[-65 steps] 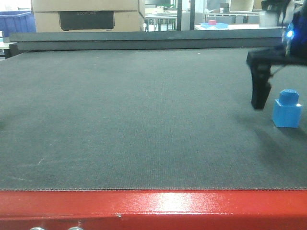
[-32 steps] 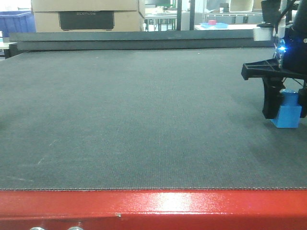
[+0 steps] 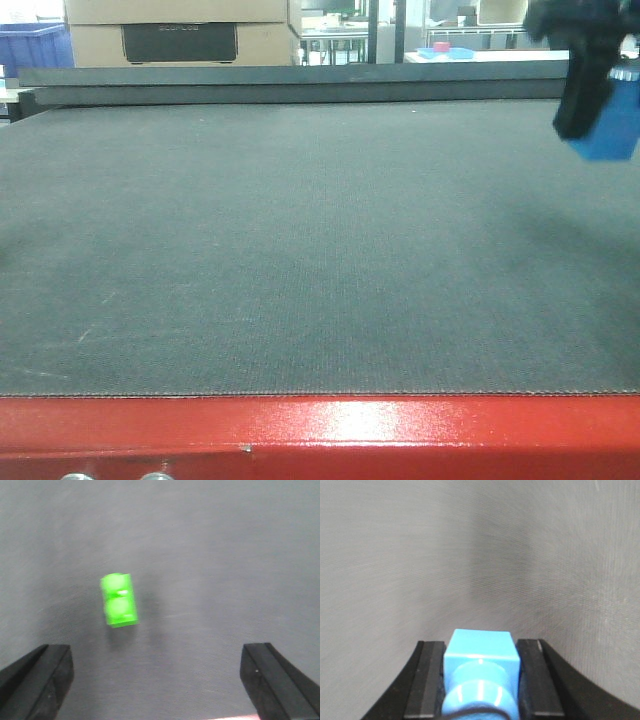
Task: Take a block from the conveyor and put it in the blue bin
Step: 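Lift both held blocks up off the conveyor belt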
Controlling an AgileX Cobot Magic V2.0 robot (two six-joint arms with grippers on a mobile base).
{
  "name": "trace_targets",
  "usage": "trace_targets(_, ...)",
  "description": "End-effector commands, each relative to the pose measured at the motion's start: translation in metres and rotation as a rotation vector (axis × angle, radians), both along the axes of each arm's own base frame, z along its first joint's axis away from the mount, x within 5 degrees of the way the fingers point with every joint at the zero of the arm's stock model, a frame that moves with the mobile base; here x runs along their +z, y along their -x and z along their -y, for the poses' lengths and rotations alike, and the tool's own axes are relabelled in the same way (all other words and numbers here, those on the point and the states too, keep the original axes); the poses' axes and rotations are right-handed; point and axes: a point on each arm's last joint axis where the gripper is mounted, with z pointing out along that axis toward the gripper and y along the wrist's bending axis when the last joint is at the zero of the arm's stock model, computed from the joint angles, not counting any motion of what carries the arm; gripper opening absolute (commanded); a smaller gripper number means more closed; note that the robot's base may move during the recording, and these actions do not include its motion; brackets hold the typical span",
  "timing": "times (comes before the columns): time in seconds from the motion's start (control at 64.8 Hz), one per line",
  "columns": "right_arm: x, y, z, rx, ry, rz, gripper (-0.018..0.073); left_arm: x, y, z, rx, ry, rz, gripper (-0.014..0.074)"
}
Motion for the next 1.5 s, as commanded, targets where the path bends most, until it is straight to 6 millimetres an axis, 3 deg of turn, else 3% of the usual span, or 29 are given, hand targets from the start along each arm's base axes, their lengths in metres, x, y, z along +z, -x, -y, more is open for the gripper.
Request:
trace_targets(0.0,0.013,0.018,-0.002,0.042,-0.002,0.051,-0.0153,-0.01,-0.019,-0.013,0.011,-0.028,-0.051,0.0578)
trace_targets(0.17,0.025,0.039,-0.001,0.064,-0.022,0.106,-0.0153,-0.044,-0.058,-0.02,-0.009,-0.039,-0.168,0.0578)
trace_targets(0.37,0.031,0.046,0.002,0.064,-0.031,0.126,-0.0153,-0.092,-0.096,-0.024,-0.026,-0.038,-0.271,0.0578)
trace_targets(0.633,0.031,0.045,0.001,0.064,-0.035,0.139,-0.0153,-0.137,-0.12,-0.026,-0.029,-0.03,-0.346,0.0578)
trace_targets(0.941,0.031,0.045,0.001,0.064,-0.036,0.141,-0.0153,-0.16,-0.129,-0.026,-0.029,-0.02,-0.386,0.055)
trace_targets(1.018,0.032,0.044,0.001,0.063,-0.038,0.148,-0.0153,-0.163,-0.13,-0.026,-0.022,-0.009,-0.394,0.0476)
trace_targets(1.095,0.032,0.044,0.001,0.063,-0.04,0.153,-0.0153,-0.166,-0.13,-0.026,-0.02,-0.008,-0.4,0.0334)
trace_targets(1.28,0.033,0.042,0.001,0.064,-0.037,0.171,-0.0153,-0.167,-0.127,-0.025,-0.021,-0.004,-0.44,-0.0115)
trace_targets(1.481,0.035,0.038,0.006,0.056,-0.008,0.214,-0.0153,-0.159,-0.122,-0.01,0.0,0.014,-0.461,-0.0111)
